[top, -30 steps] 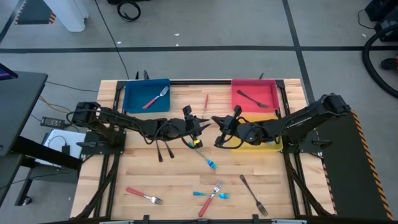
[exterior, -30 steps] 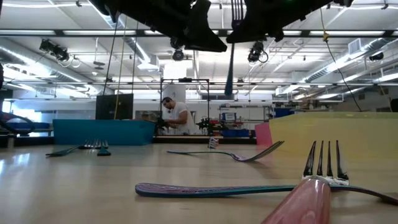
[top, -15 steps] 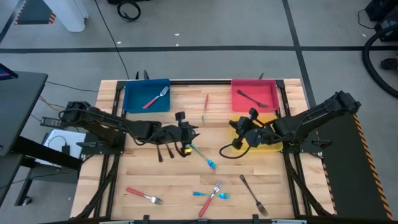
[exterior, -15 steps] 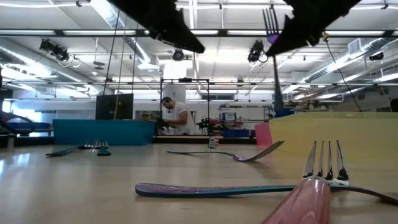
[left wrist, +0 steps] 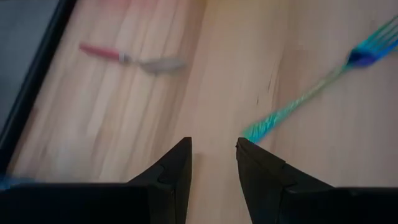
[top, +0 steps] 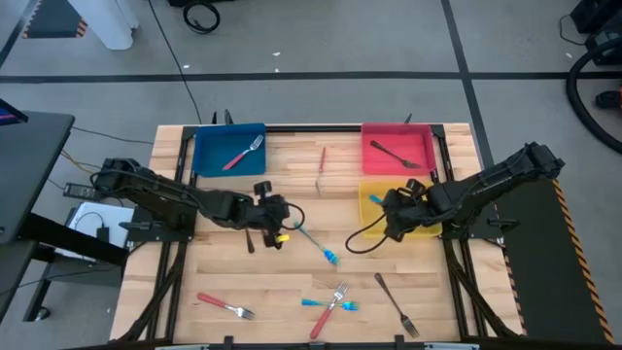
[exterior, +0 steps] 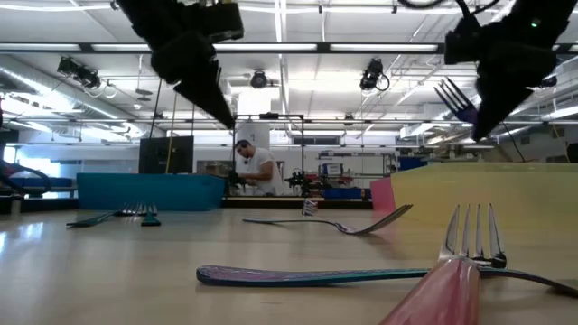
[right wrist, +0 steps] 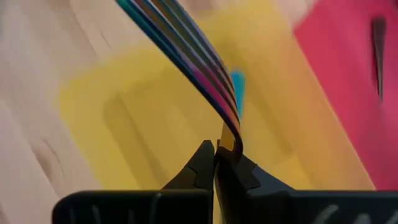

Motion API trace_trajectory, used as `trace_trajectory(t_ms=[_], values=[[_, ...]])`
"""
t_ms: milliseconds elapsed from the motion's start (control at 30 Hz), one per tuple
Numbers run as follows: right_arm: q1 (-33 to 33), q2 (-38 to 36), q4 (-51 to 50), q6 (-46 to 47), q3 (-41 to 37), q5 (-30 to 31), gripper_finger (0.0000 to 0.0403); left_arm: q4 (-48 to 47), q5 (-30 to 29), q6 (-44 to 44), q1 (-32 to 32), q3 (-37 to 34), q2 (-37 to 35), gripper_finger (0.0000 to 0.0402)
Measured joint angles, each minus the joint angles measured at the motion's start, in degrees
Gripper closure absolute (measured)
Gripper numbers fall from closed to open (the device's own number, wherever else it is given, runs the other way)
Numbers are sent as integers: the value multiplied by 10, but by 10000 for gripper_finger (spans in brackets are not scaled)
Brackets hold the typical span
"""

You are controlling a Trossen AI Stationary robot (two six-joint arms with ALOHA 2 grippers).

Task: Sort silverware by color (type)
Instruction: Put the bottom left blue fork into the yellow bin, then put the top right black fork into the red bin

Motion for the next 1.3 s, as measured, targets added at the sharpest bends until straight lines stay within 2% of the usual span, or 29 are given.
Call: trace_trajectory(t_ms=[100,267,667,833,1033,1233,1300], values=[[-5,0,-41,28,0,-29,390,-43,9,-27,0,0,0,276],[-10,0,-44,40,0,-26,380,-103,11,-53,0,0,0,276],[-10,0,-44,25,0,-23,346,-112,11,-58,1,0,0,276],[-10,0,-44,24,0,15,330,-112,8,-58,1,0,0,276],[-10,0,-44,13,0,87,323,-123,-41,-51,5,0,0,276],[-10,0,-37,4,0,151,323,-111,-42,2,27,0,0,276],[-10,0,-28,4,0,161,323,-86,-25,33,39,0,0,276]])
